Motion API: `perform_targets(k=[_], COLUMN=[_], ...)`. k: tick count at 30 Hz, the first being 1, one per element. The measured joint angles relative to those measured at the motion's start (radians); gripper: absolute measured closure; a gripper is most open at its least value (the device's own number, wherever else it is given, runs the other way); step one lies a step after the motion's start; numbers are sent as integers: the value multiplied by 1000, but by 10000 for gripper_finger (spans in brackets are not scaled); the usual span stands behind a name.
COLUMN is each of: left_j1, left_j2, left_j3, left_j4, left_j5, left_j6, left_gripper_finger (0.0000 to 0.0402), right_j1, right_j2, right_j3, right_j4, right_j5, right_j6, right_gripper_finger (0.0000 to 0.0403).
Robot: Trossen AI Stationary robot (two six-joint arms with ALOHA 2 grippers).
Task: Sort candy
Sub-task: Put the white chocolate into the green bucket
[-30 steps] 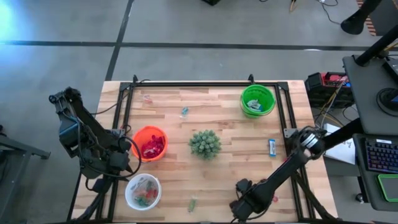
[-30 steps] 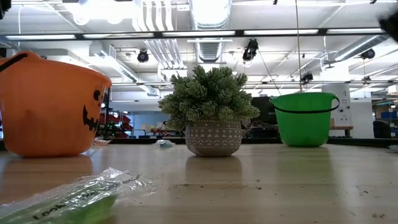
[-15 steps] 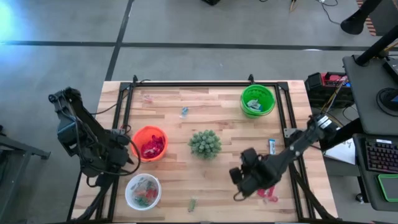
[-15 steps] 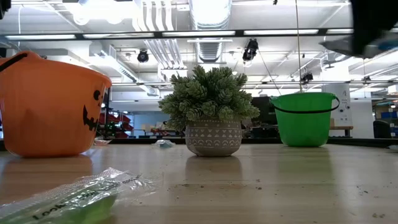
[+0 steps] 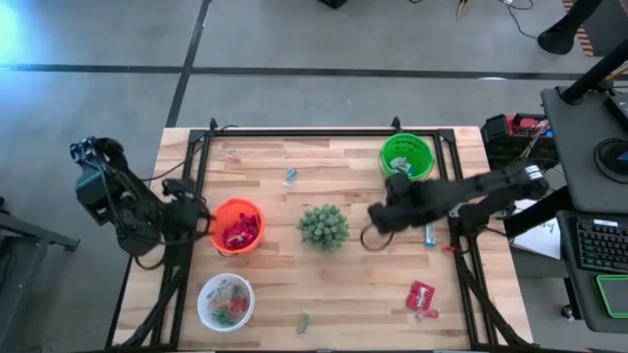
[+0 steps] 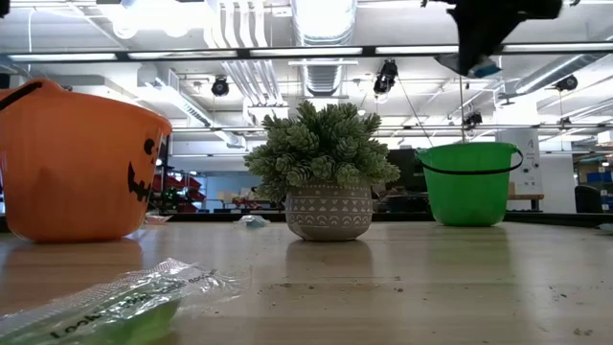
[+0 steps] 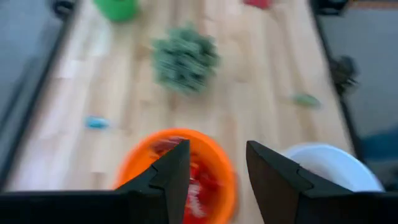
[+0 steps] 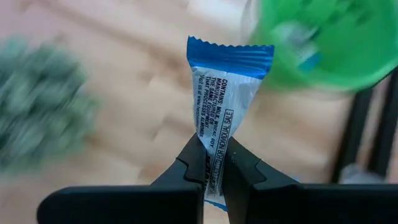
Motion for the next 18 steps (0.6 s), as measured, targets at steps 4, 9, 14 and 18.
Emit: perform_targets(k=[4, 9, 14, 18], left_j1=[46, 129, 246, 349], left_j2=[-9, -37, -86, -115], left_j3=[40, 62, 57, 55], left_j4=[-71, -154, -155, -155], left_j5=[-92, -205, -294, -340], left_j6=[0, 4, 76, 130], left_gripper_finger=[263, 263, 263, 263], right_j1=[-140, -341, -540, -679], right_j2=[-69, -141, -166, -165], right_j3=[-3, -13, -30, -65], right_j4=[-7, -7, 5, 90], right_j5=[49, 68, 66, 25], right_j6=[-165, -358, -547, -705], right_gripper_finger=[385, 385, 385, 385])
